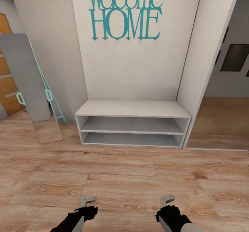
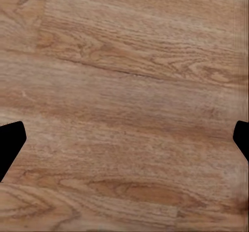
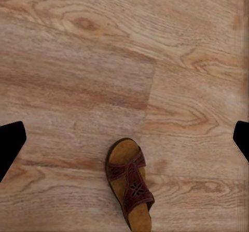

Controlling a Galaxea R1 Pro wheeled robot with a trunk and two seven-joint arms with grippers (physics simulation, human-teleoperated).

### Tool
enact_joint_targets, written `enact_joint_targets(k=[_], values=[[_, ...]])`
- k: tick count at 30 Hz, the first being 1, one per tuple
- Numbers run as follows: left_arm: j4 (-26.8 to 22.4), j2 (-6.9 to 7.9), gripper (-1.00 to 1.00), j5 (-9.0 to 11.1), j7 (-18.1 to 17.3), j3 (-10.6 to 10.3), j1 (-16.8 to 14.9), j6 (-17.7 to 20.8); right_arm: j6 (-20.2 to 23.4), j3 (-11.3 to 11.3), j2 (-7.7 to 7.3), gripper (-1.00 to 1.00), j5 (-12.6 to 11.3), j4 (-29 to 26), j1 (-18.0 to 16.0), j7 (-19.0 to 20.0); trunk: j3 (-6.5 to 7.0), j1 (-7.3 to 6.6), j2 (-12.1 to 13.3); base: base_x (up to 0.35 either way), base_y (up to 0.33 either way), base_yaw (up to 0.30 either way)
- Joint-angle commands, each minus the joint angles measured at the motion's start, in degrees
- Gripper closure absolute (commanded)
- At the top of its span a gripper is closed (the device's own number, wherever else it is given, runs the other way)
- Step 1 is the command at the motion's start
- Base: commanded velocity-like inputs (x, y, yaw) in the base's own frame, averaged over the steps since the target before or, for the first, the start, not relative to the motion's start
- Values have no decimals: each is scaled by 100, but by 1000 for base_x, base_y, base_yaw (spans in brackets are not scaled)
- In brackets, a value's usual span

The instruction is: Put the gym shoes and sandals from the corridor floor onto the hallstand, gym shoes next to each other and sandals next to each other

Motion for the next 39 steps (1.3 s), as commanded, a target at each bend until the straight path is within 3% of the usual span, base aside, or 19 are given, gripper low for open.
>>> enact_joint_targets(k=[1,20,24,34,39], values=[[0,0,-100,0,0,0,0,0,0,0,0,-100,0,0,0,0,0,0,0,25,-274,21],[0,0,-100,0,0,0,0,0,-5,8,-5,-100,2,4,2,22,0,0,0,9,-76,6],[-70,-55,-100,28,-90,-43,-132,-18,9,-22,111,-100,-31,-127,-129,-37,0,0,0,0,0,0],[-70,-55,-100,28,-90,-43,-458,-18,9,-22,111,-100,-31,-184,-444,-37,0,0,0,0,0,0],[-70,-55,-100,28,-90,-43,-620,-18,9,-22,111,-100,-31,-184,-444,-37,0,0,0,0,0,0]])
